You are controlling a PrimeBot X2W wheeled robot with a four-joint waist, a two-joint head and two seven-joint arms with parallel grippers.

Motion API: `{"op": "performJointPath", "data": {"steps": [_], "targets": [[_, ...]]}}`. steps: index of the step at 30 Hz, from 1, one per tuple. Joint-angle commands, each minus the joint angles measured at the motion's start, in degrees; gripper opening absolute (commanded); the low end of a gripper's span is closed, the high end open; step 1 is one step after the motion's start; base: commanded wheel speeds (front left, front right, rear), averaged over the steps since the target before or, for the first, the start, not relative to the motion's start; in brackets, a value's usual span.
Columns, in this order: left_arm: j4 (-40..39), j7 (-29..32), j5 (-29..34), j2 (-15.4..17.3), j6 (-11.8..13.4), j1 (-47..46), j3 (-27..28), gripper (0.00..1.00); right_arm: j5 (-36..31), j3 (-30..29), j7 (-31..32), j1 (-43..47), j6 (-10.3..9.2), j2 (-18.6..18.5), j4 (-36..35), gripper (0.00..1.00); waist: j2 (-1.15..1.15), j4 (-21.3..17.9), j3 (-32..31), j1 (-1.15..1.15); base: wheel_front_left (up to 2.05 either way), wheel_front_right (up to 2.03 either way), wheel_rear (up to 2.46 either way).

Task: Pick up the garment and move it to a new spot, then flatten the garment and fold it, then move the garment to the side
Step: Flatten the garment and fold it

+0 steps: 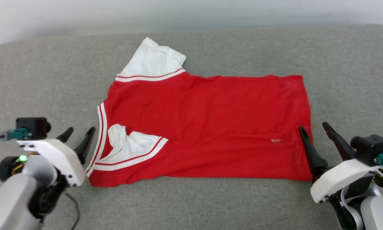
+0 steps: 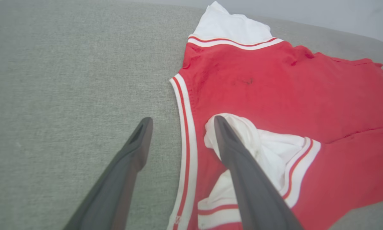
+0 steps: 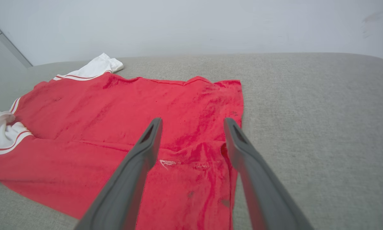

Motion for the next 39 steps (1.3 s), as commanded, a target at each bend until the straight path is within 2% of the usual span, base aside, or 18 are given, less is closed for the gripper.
{"op": "performJointPath", "data": {"steps": [1,6,10,16,22,23,24,25,28,32,39], "targets": [[-0.9,1.0,-0.6,0.8,0.2,0.7,0.1,1.00,-0.4,-0.1,-0.2,0.6,-0.02,0.4,-0.6,1.00,0.00,-0.6,-1.0,0.00,0.00,0.00,0.00],[-8.0,13.5,-4.9,7.2,2.6,4.3,-0.1,1.00,-1.2,-0.8,0.3,2.7,-0.02,2.0,-3.4,1.00,0.00,-2.2,-1.6,0.00,0.00,0.00,0.00],[-11.8,20.8,-8.2,10.3,5.9,7.9,-0.2,1.00,-1.3,-0.8,0.3,3.5,-0.02,3.1,-4.5,1.00,0.00,-3.8,-1.2,0.00,0.00,0.00,0.00],[-11.3,24.1,-11.1,10.1,8.5,11.3,-0.7,1.00,-0.7,-0.6,0.0,3.9,-0.02,4.5,-4.4,1.00,0.00,-5.7,0.0,0.00,0.00,0.00,0.00],[-8.0,26.2,-13.1,6.9,7.3,11.7,-2.7,0.98,-0.1,-1.3,0.6,3.9,-0.02,4.6,-4.0,1.00,0.00,-6.6,1.4,0.00,0.00,0.00,0.00],[-7.5,26.6,-13.4,6.2,6.9,11.7,-3.2,0.49,0.0,-1.6,0.7,3.9,-0.02,4.4,-4.1,1.00,0.00,-6.7,1.6,0.00,0.00,0.00,0.00],[-7.1,26.7,-13.4,5.7,6.5,11.6,-3.5,0.31,0.2,-1.9,1.1,3.9,-0.02,4.2,-4.1,1.00,0.00,-6.7,1.6,0.00,0.00,0.00,0.00],[-6.7,26.5,-13.5,5.2,6.2,11.4,-3.6,0.00,0.2,-2.1,1.3,3.8,-0.02,4.1,-4.1,1.00,0.00,-6.7,1.7,0.00,0.00,0.00,0.00],[-6.2,25.5,-13.4,4.3,5.0,11.1,-4.0,0.00,0.8,-3.3,2.3,3.8,-0.02,3.5,-4.5,1.00,0.00,-6.6,1.5,0.00,0.00,0.00,0.00],[-6.1,22.2,-11.6,4.6,4.2,10.1,-3.1,0.00,2.0,-5.4,5.8,4.3,-0.02,3.0,-4.5,1.00,0.00,-6.1,0.8,0.00,0.00,0.00,0.00],[-11.3,17.4,-7.4,6.6,5.2,8.4,-1.9,0.00,4.2,-7.4,20.2,4.3,-0.02,1.3,-3.7,1.00,0.00,-4.0,0.0,0.00,0.00,0.00,0.00]]}}
